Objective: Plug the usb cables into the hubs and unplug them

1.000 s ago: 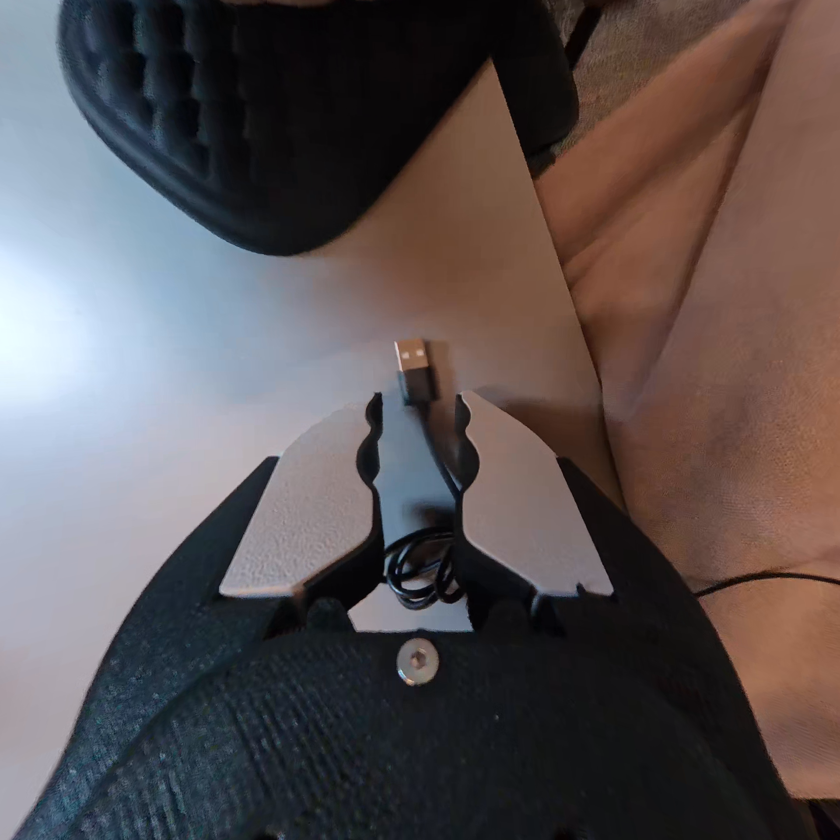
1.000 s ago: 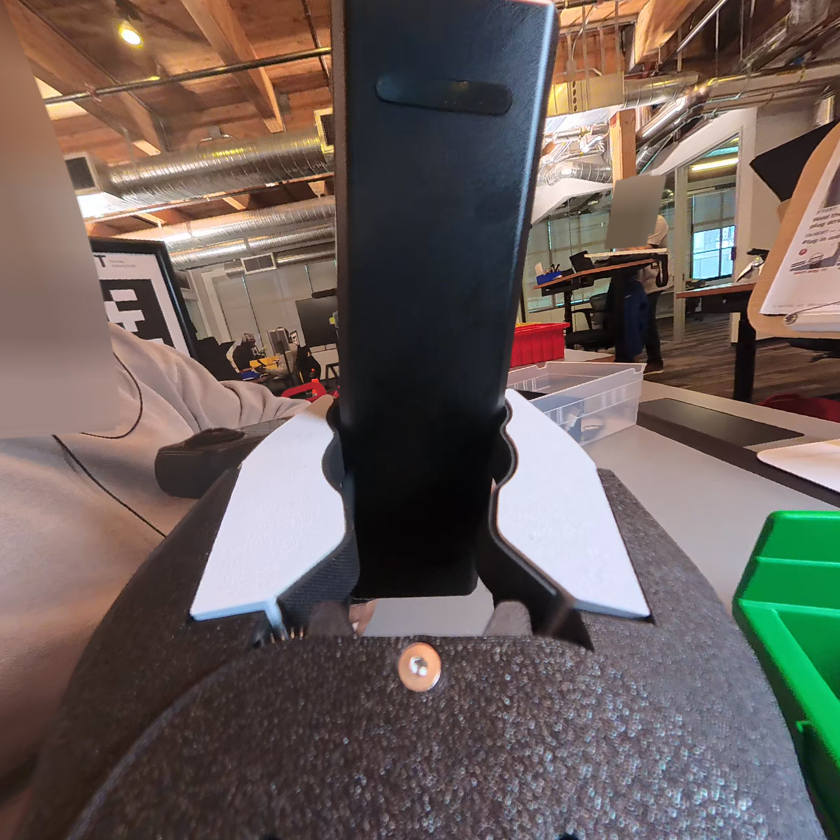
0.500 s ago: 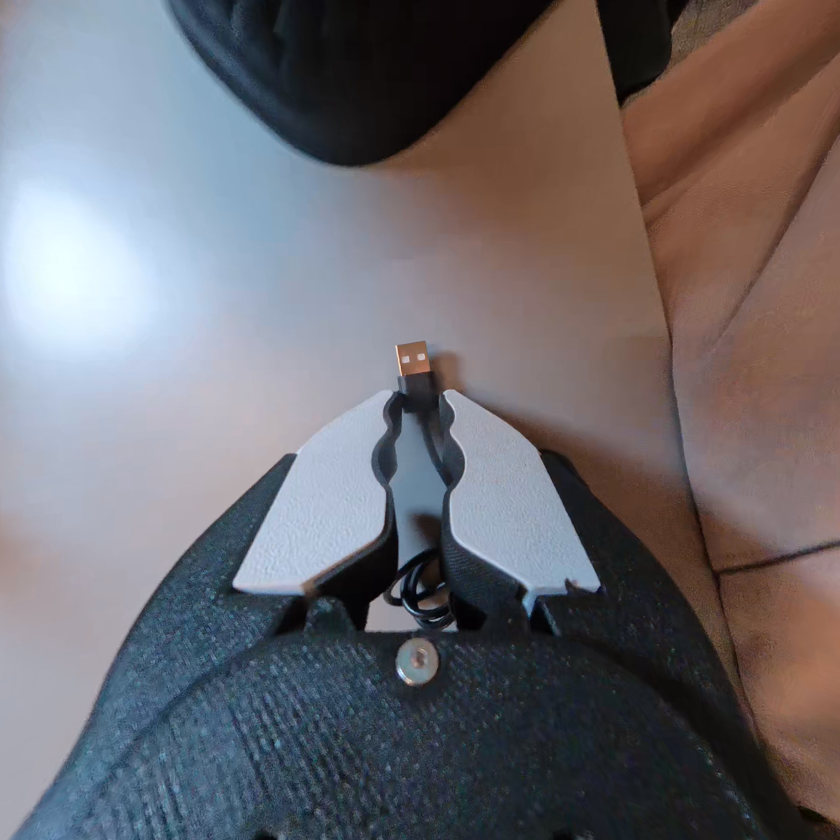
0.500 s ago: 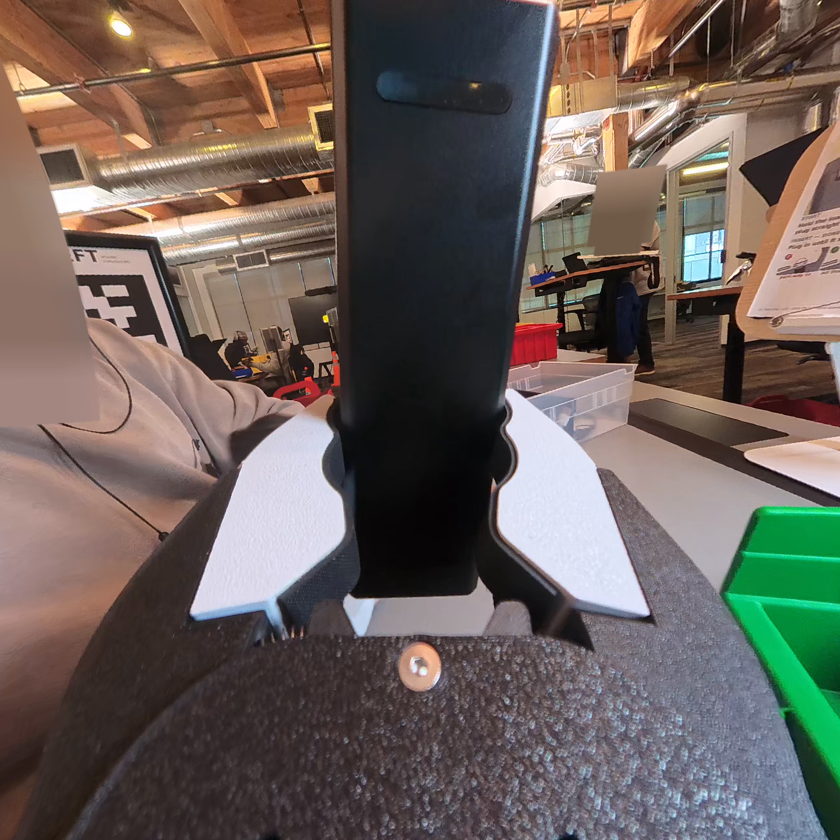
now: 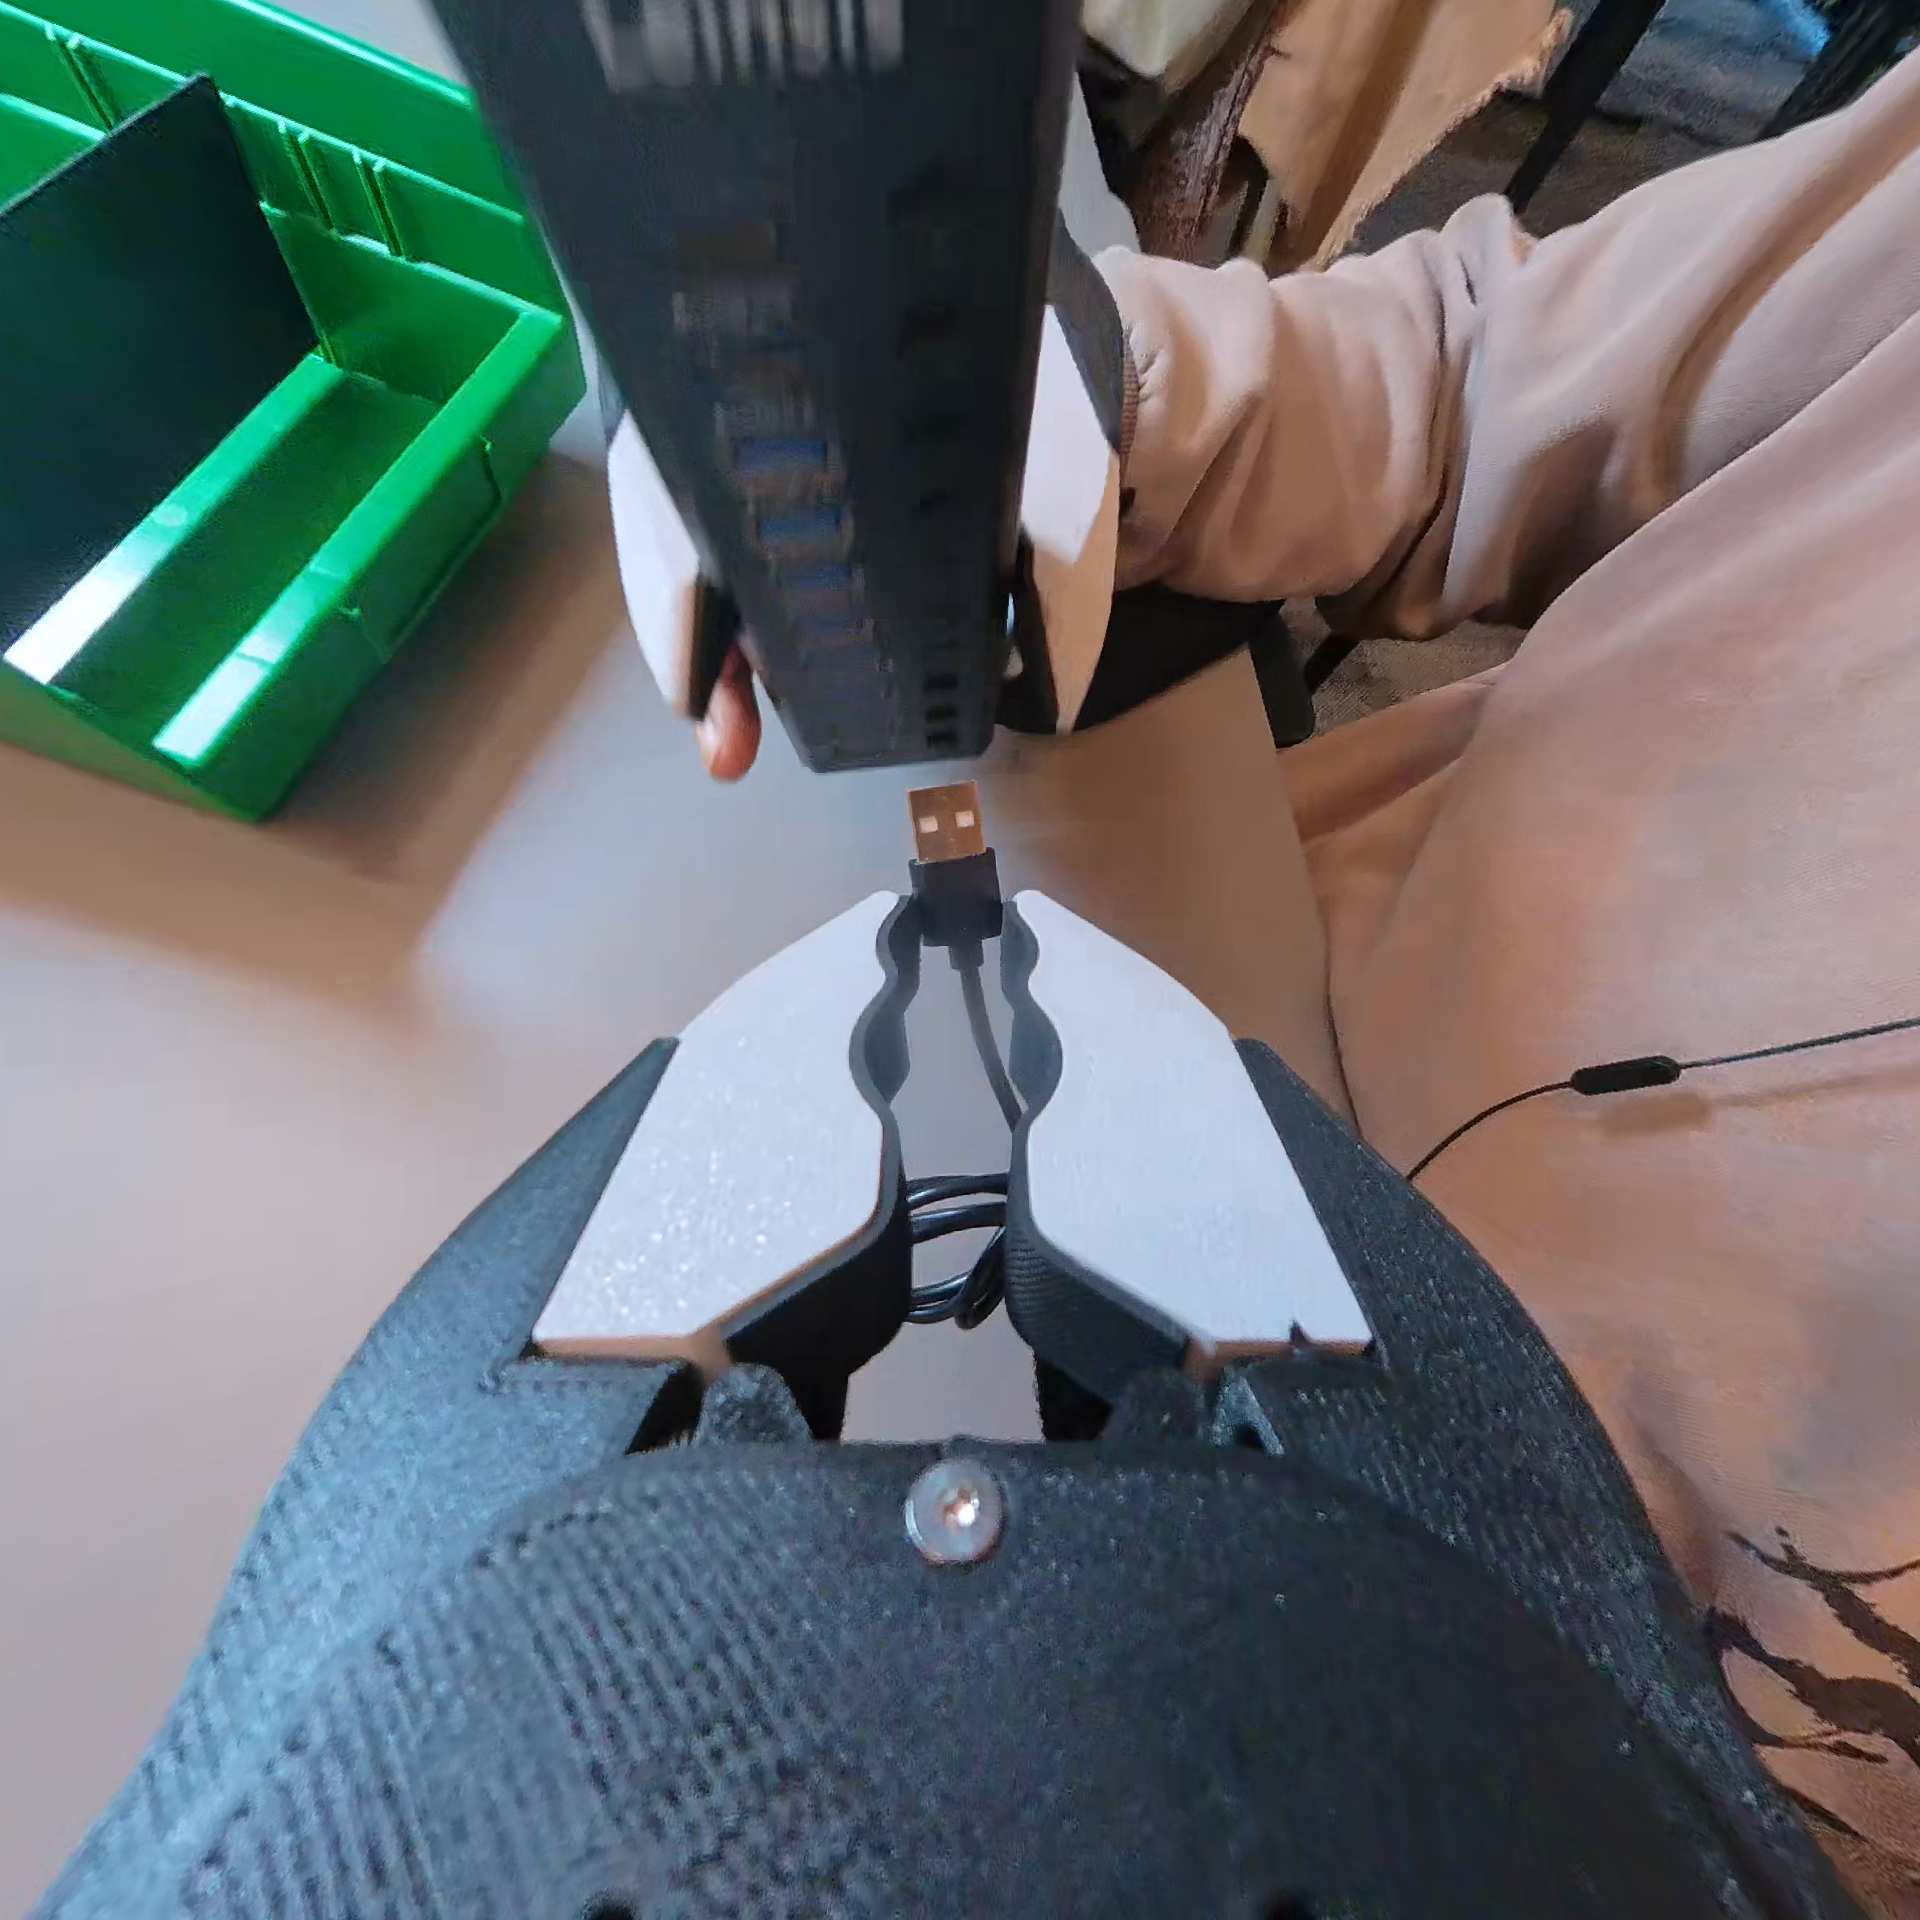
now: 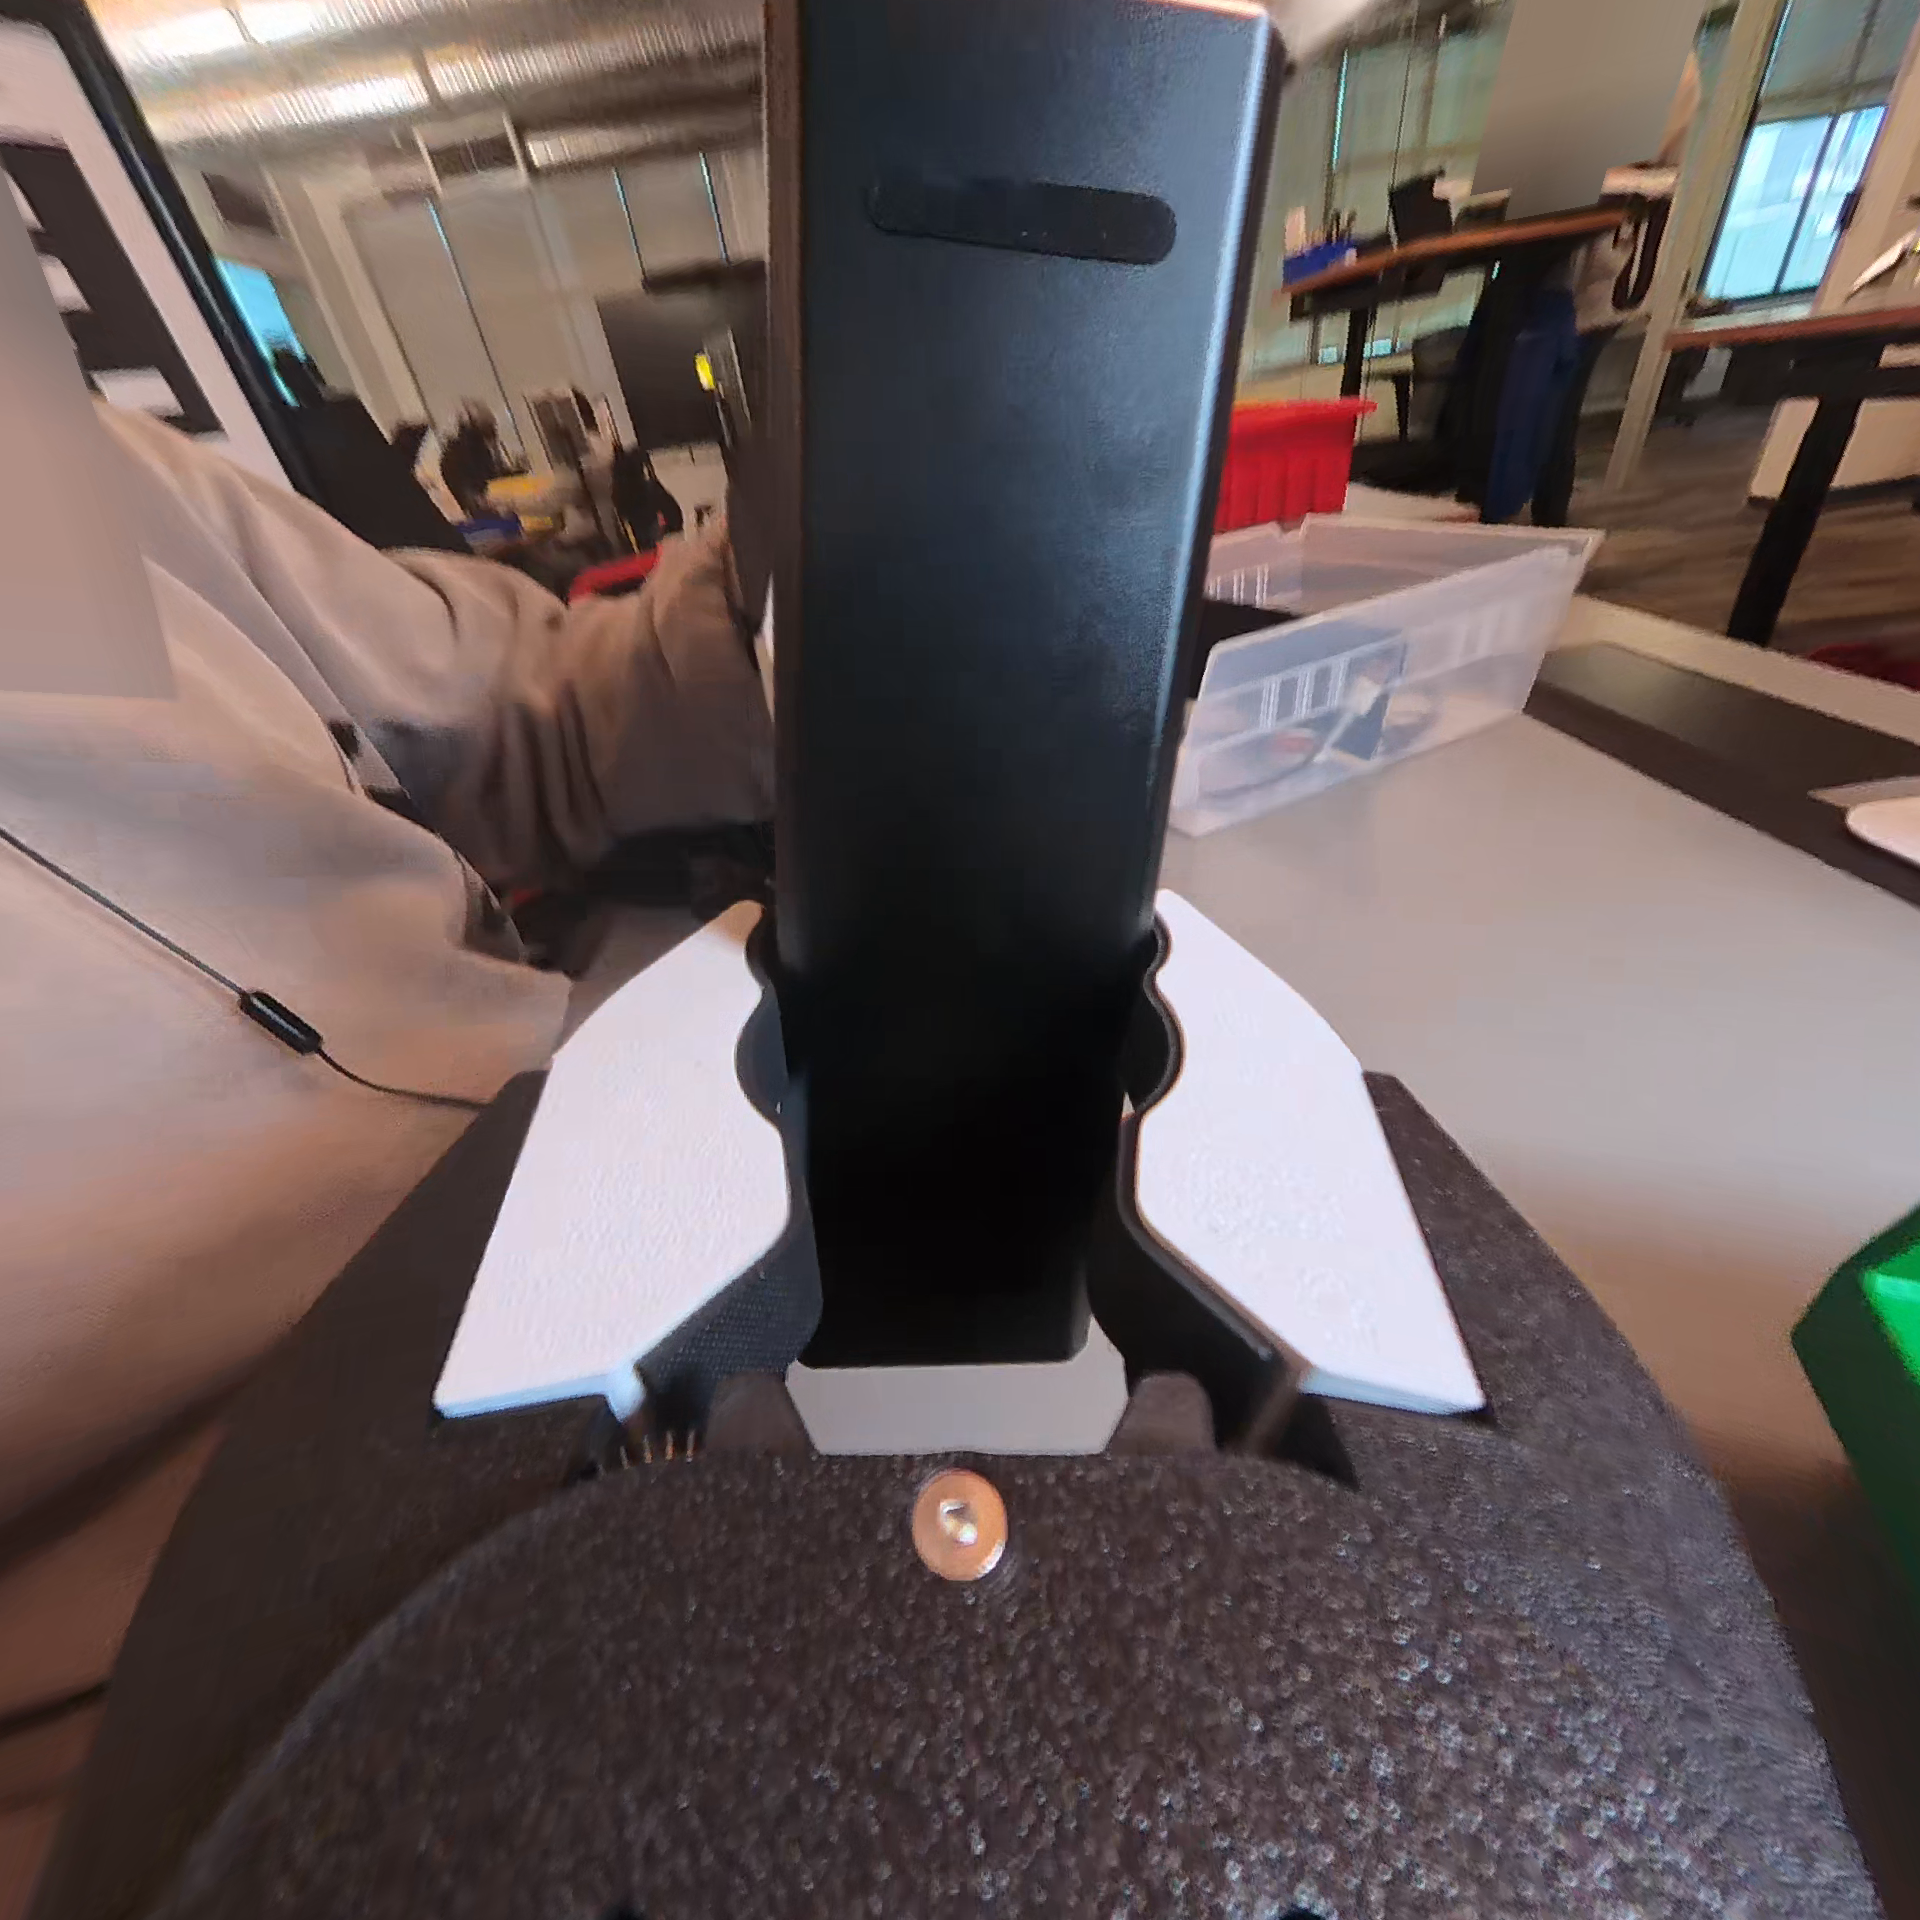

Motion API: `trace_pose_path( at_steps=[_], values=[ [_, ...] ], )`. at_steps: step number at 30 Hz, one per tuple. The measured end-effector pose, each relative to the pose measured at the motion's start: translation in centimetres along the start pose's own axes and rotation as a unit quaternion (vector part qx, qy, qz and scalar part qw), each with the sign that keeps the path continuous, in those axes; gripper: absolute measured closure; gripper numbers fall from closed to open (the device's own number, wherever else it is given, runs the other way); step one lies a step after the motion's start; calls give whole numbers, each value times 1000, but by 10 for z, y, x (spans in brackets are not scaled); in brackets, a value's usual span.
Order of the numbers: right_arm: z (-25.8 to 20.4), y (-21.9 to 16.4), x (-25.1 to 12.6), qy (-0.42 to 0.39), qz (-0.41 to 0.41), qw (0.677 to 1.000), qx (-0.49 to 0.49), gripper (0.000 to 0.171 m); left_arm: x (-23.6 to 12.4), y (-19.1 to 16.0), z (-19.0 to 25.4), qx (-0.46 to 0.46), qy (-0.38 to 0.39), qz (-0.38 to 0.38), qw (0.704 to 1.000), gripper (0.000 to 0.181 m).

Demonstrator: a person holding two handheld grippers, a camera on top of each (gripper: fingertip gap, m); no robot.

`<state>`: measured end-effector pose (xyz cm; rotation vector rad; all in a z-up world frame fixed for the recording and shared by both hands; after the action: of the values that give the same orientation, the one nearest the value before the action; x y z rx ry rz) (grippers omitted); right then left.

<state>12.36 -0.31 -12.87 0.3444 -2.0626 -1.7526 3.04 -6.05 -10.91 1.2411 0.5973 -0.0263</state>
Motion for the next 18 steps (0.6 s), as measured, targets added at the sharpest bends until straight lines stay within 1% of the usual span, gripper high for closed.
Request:
trace_pose_path(
  at_steps=[3,10,18],
  values=[
    [-4,-9,6,12,-37,999,0,108,7,4,-4,10,-2,-24,1000,166],
    [-9,-17,9,32,-67,997,-6,108,12,1,-11,8,-10,-55,998,166],
    [-12,-27,12,24,-108,993,-50,108,13,-8,-9,-2,-29,-70,997,166]
  ],
)
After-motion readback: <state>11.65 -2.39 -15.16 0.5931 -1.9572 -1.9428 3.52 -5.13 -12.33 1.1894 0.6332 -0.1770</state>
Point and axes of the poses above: each gripper's, where its closed fingertips meet, x out along the fingers, y out of its top, z = x × y across the jaws, the point moved 5 cm from there along -x, back along the fingers, and after that the axes turned 10 degrees about z, right-handed, at the moved point
